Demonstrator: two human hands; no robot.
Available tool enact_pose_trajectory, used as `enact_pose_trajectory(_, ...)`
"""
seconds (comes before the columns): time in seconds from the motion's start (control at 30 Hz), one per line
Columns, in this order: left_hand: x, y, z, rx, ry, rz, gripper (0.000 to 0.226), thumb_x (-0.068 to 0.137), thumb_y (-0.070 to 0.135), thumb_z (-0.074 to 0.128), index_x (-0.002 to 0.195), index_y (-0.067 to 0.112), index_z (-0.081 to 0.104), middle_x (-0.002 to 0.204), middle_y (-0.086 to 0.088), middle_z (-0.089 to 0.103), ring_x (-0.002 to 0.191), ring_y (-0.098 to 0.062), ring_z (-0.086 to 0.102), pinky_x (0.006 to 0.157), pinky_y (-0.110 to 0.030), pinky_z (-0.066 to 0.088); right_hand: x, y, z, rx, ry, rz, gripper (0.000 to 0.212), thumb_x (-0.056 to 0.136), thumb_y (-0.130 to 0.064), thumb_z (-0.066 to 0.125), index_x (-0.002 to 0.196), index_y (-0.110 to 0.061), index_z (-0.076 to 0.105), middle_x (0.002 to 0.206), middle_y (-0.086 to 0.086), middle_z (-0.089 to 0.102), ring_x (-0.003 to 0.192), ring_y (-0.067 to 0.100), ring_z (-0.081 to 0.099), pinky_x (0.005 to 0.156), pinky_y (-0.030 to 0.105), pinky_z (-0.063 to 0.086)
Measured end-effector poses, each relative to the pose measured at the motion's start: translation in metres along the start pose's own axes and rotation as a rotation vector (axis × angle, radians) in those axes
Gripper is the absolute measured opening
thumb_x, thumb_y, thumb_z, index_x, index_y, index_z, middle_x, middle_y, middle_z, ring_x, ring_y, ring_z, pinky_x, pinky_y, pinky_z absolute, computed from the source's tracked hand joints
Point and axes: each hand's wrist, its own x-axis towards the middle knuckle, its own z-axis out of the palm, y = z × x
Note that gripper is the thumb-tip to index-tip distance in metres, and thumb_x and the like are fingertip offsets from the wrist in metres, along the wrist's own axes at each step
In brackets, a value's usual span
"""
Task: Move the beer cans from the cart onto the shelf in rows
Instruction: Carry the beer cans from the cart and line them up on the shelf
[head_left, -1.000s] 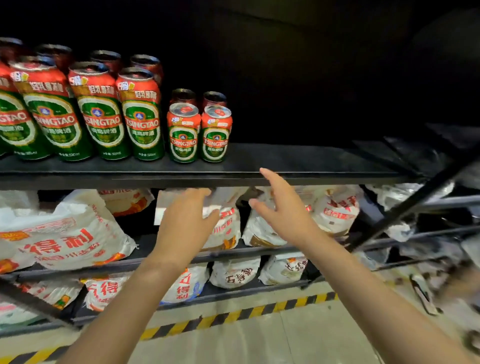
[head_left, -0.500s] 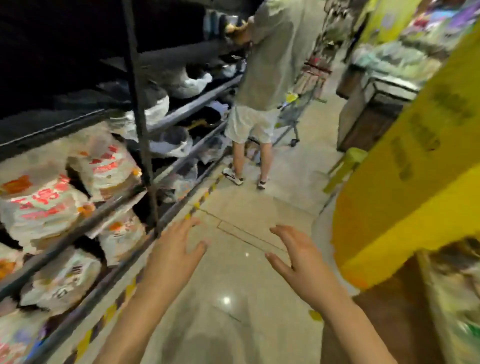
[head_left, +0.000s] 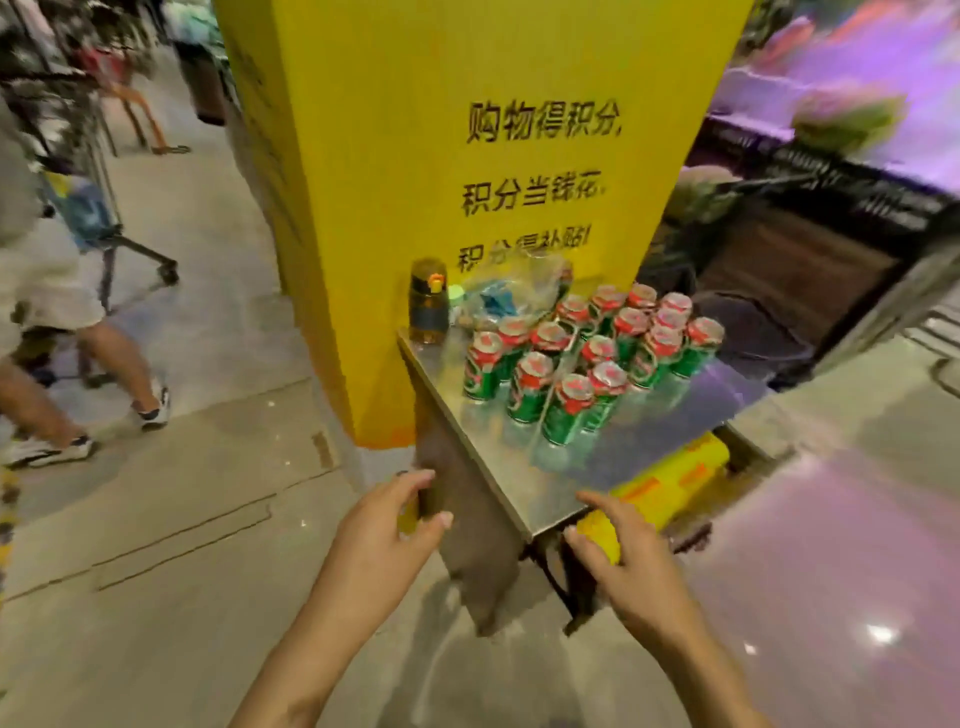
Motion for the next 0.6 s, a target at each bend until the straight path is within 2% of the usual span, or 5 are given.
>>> enact_pose_trajectory(0.1, 0.024, 0.009, 0.026, -0.031, -0.115, -0.013, 0.043, 0.087, 0.025, 0.063, 0.129, 0.023, 0.054, 0.126, 0.009, 0.056, 0.116, -0.005, 0.05, 0.089, -0.016, 0.036, 0.004, 0.021, -0.014, 0.097, 0.05, 0.106, 0.047, 0.08, -0.045, 0.054, 0.122, -0.025, 0.054, 0.116, -0.012, 0.053, 0.111, 0.006, 0.048, 0.086, 0.018, 0.032)
enact_pose_trajectory(0.17, 0.04, 0.008, 0.035, -0.045, -0.153, -0.05, 0.043, 0.087, 0.024, 0.064, 0.128, 0.022, 0.055, 0.125, 0.007, 0.057, 0.116, -0.007, 0.05, 0.091, -0.02, 0.036, 0.015, 0.029, -0.016, 0.112, 0.053, 0.137, 0.035, 0.088, -0.036, 0.06, 0.121, -0.025, 0.054, 0.116, -0.013, 0.051, 0.112, 0.006, 0.046, 0.087, 0.016, 0.031)
enact_pose_trajectory(0.27, 0.07, 0.003, 0.042, -0.045, -0.146, -0.096, 0.039, 0.085, 0.021, 0.065, 0.123, 0.02, 0.058, 0.117, 0.004, 0.06, 0.112, -0.011, 0.053, 0.088, -0.022, 0.037, 0.044, 0.034, -0.019, 0.059, 0.088, 0.083, 0.036, 0.09, -0.028, 0.062, 0.125, -0.022, 0.054, 0.119, -0.016, 0.05, 0.117, 0.006, 0.046, 0.091, 0.012, 0.03)
enact_pose_trajectory(0.47, 0.141, 0.004, 0.05, -0.058, -0.152, -0.156, 0.035, 0.086, 0.02, 0.064, 0.12, 0.019, 0.058, 0.114, 0.006, 0.061, 0.108, -0.011, 0.054, 0.089, -0.026, 0.038, 0.112, 0.041, -0.037, 0.085, 0.077, 0.048, 0.041, 0.091, -0.042, 0.056, 0.13, -0.03, 0.049, 0.132, -0.018, 0.049, 0.123, 0.0, 0.043, 0.1, 0.02, 0.034)
enact_pose_trajectory(0.6, 0.174, 0.022, 0.076, -0.023, -0.137, -0.166, 0.036, 0.086, 0.022, 0.064, 0.121, 0.021, 0.058, 0.116, 0.005, 0.06, 0.111, -0.012, 0.054, 0.09, -0.028, 0.04, 0.134, 0.077, -0.051, 0.102, 0.003, 0.087, 0.039, 0.091, -0.04, 0.056, 0.129, -0.036, 0.047, 0.122, -0.028, 0.043, 0.115, -0.006, 0.041, 0.092, 0.011, 0.031)
